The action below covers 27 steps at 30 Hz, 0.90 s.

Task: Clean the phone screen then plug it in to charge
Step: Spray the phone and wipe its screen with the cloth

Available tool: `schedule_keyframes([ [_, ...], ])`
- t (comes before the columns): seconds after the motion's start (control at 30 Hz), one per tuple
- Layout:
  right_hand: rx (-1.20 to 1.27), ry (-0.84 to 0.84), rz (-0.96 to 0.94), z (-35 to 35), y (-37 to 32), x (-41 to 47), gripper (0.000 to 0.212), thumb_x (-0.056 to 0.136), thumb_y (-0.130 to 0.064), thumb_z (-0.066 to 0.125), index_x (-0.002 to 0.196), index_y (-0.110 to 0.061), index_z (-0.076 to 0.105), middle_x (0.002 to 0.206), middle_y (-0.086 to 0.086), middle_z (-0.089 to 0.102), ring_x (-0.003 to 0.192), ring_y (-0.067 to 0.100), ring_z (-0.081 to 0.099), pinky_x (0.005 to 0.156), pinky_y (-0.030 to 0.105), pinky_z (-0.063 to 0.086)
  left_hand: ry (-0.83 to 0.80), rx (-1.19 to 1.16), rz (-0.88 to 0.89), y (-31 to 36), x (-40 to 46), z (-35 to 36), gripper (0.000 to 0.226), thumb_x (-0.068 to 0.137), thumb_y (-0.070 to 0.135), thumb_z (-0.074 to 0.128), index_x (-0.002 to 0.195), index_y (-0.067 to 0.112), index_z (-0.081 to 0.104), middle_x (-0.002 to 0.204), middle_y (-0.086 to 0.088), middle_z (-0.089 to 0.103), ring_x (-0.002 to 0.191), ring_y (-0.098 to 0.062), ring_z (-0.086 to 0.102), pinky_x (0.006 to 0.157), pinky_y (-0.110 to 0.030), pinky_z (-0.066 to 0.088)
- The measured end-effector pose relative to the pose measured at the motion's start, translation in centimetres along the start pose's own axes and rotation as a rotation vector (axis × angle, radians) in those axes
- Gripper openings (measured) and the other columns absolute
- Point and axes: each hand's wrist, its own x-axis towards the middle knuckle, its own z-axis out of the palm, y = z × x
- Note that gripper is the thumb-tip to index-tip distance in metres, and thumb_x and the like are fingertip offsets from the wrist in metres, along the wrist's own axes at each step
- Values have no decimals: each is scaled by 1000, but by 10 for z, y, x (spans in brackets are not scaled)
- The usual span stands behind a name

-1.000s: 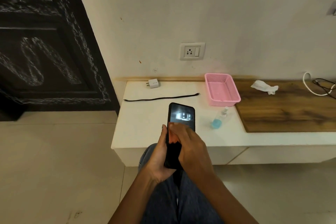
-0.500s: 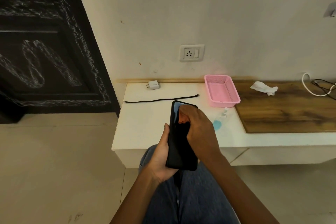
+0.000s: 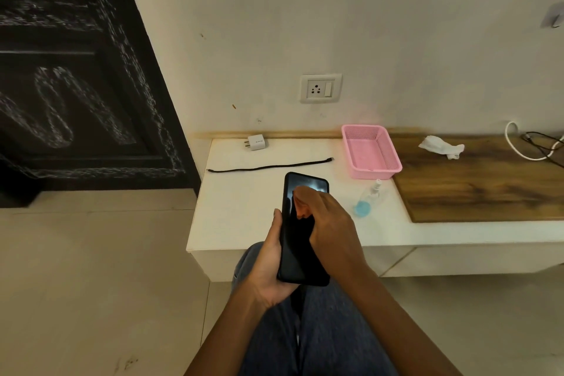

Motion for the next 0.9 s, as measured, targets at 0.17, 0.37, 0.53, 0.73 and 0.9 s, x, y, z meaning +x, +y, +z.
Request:
schedule_keyframes([
  [0.17, 55, 25, -14, 10, -6, -19, 33, 78, 5, 61, 109, -5, 65, 101, 10, 67, 89, 24, 64, 74, 33, 55, -26, -34, -10, 0, -2, -3, 68, 76, 67, 54, 116, 15, 70, 119, -14, 67, 109, -27, 65, 85, -39, 55],
  [0.37, 35, 23, -68, 11, -9, -39, 28, 80, -4, 56, 106, -4, 67, 104, 10, 68, 93, 22, 66, 80, 30, 56, -26, -43, -23, -1, 0, -8, 77, 79, 70, 52, 123, 8, 64, 129, -14, 61, 118, -27, 59, 94, -39, 51],
  [0.53, -27, 37, -10, 5, 5, -14, 33, 70, 9, 69, 100, -4, 67, 94, 10, 68, 80, 25, 65, 64, 29, 55, 5, -10, -20, -2, 2, -7, 66, 78, 69, 54, 115, 17, 70, 119, -14, 67, 108, -27, 65, 82, -39, 55],
  [0.73, 10, 59, -47, 12, 5, -35, 31, 73, 7, 65, 102, -3, 67, 103, 11, 68, 92, 25, 65, 76, 33, 56, -21, -30, -21, -3, 2, -11, 69, 75, 69, 54, 112, 14, 72, 113, -14, 70, 103, -27, 68, 81, -38, 56],
  [0.9, 10, 37, -79, 13, 7, -50, 28, 81, -2, 56, 107, -1, 67, 106, 12, 68, 99, 25, 65, 82, 35, 56, 10, -33, 1, -1, 2, -11, 74, 74, 68, 57, 119, 10, 67, 119, -16, 66, 106, -28, 65, 89, -40, 55],
])
